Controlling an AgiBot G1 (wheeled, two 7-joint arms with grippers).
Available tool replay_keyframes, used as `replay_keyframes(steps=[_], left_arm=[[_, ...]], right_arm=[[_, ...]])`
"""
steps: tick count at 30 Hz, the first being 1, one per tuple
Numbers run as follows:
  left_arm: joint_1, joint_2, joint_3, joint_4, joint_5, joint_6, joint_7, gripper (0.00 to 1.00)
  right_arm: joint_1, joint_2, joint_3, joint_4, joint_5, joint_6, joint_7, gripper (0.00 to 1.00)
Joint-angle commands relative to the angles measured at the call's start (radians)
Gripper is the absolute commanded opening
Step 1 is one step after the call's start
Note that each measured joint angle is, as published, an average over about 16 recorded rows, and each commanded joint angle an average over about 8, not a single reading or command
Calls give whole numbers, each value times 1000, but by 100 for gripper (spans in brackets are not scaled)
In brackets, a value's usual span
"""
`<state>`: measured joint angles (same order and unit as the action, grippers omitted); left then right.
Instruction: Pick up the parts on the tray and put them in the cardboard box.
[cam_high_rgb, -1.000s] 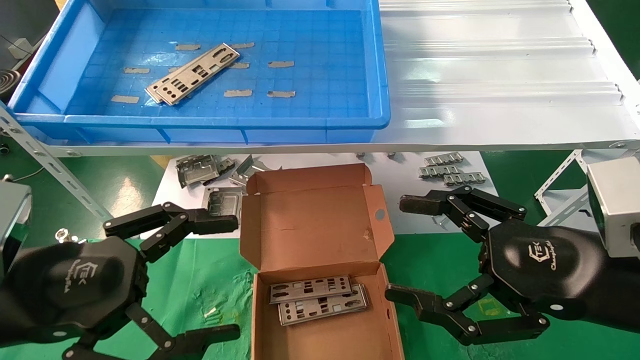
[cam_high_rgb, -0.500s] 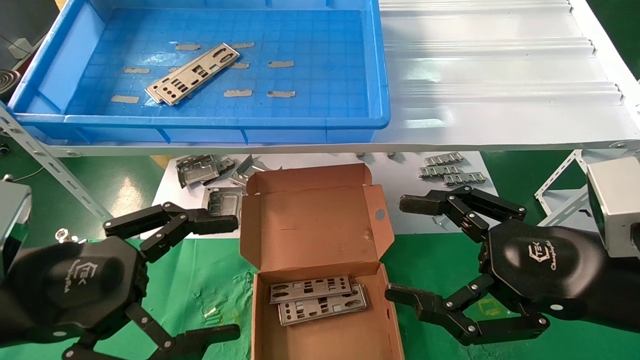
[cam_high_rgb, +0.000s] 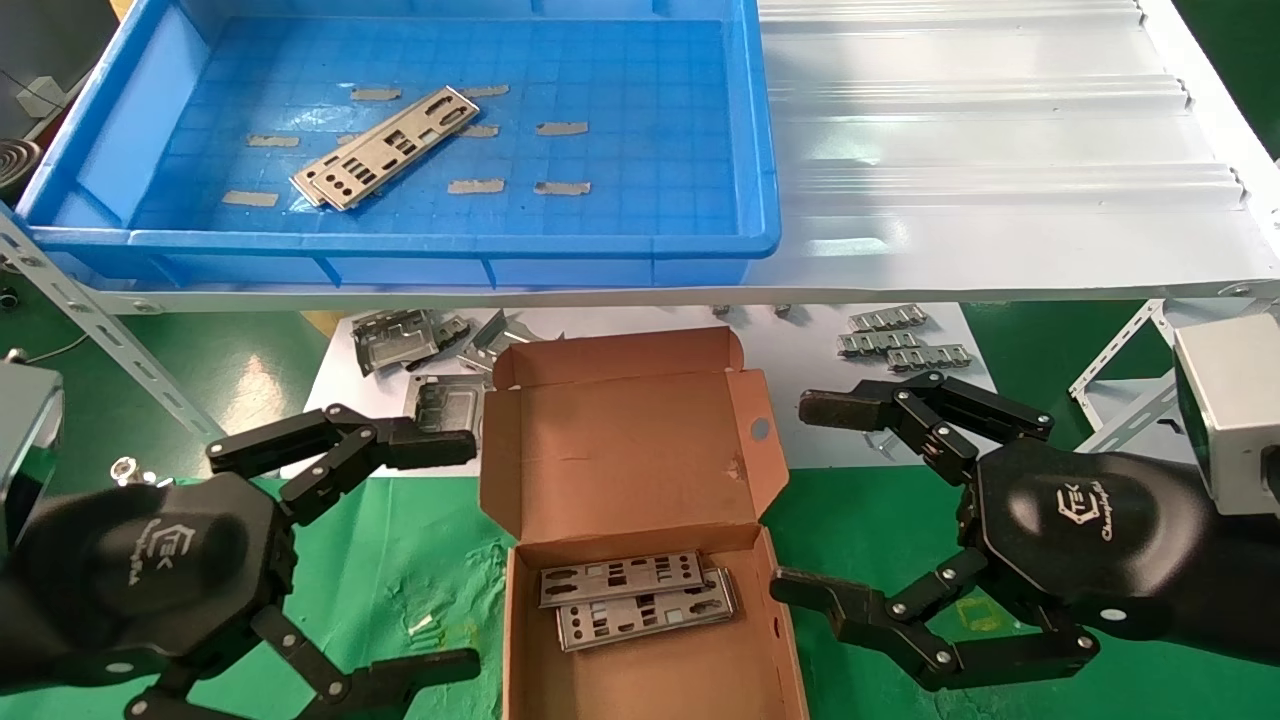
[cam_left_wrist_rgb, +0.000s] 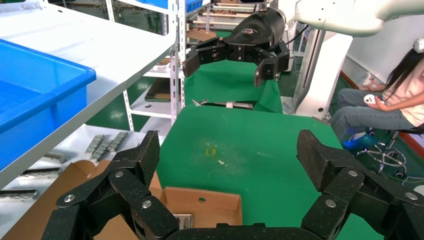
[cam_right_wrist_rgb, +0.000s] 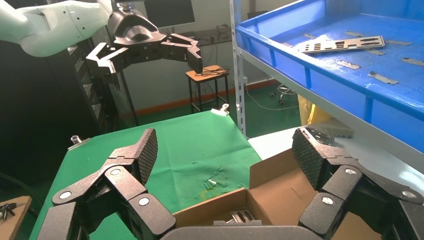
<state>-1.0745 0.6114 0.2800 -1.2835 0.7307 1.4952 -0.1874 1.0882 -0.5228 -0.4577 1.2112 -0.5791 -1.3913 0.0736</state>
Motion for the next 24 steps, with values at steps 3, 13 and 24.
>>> replay_keyframes(steps=[3,13,24], left_arm=[[0,0,0,0,0,0,0,100],[0,0,0,0,0,0,0,100],[0,0,0,0,0,0,0,100]], right_arm=[[0,0,0,0,0,0,0,40],[0,0,0,0,0,0,0,0],[0,0,0,0,0,0,0,0]])
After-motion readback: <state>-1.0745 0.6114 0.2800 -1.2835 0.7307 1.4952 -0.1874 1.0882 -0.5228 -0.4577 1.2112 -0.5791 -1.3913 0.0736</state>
